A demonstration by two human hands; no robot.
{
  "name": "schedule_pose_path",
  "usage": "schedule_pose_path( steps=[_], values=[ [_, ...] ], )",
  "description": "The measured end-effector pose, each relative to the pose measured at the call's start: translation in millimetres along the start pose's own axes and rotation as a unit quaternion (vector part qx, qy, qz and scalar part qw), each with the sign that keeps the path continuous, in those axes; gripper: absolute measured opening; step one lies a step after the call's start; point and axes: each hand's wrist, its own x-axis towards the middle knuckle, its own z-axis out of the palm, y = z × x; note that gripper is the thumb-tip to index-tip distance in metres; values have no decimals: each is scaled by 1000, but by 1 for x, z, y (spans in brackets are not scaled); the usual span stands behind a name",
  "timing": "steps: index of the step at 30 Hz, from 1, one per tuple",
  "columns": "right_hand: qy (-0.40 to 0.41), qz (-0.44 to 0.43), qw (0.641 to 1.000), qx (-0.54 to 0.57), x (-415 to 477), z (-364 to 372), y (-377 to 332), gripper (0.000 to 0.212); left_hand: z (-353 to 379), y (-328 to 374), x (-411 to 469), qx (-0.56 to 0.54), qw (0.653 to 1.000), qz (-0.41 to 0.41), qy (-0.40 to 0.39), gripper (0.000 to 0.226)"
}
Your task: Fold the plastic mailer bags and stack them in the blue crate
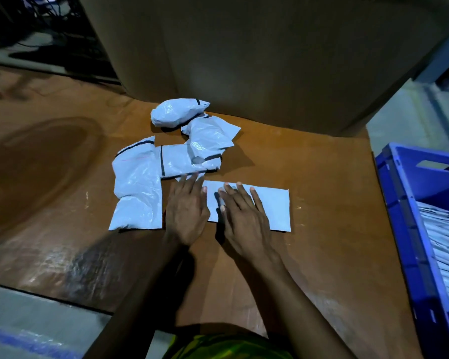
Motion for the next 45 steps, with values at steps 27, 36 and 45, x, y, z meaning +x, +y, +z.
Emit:
schedule_pose_path(
  steps=[27, 36, 45],
  values=[
    [34, 91, 995, -4, 2, 10, 15, 46, 22, 21, -23, -24, 993, 52, -99, 56],
    [75, 125, 989, -27, 0, -10, 34, 33, 18, 41, -7, -30, 991, 119, -48, 38],
    [117, 103, 988, -13, -36, -34, 41, 14, 11, 60, -23, -42, 988, 120, -83, 43]
  ],
)
